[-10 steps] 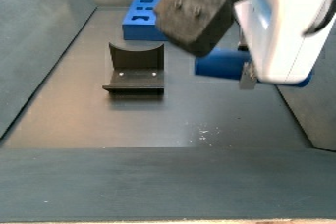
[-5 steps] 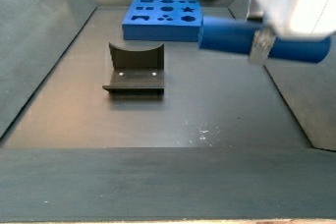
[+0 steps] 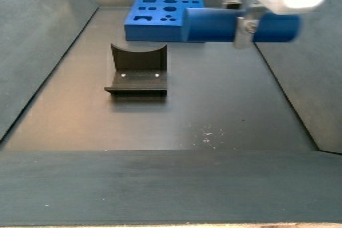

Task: Pick up the round object. Move up. Place the round object on the fixture. Regrasp the round object. Move to above the board. Insert the round object.
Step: Place the round object on the fixture.

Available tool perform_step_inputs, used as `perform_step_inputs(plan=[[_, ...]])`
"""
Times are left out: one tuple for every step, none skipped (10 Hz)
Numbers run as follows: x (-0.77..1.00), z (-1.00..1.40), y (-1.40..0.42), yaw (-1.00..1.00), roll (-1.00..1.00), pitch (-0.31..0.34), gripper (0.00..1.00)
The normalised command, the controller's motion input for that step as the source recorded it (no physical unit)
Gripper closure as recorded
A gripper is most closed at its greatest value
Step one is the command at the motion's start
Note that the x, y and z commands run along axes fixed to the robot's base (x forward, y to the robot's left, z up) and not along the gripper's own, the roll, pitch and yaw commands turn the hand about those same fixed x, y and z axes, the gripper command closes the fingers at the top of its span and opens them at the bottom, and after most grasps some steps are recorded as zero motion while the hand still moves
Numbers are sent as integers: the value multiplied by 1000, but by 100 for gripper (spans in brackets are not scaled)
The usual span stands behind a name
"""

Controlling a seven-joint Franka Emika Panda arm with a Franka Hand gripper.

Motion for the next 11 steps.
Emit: perform_step_inputs(plan=[[1000,-142,-324,1000,9,-21,100],[1000,-136,-308,1000,6,-19,100],[1000,-131,-291,1000,4,-20,100],[1000,-128,-275,1000,3,-20,100],[1000,-122,-254,1000,0,-21,100],[1000,-118,-239,1000,-1,-21,100],[1000,-115,-228,1000,-2,-21,100],[1000,-110,-209,1000,-5,-21,100],[1000,-105,-192,1000,-6,-20,100],[1000,-97,-172,1000,-9,-19,100],[1000,475,-863,1000,-987,-74,100]])
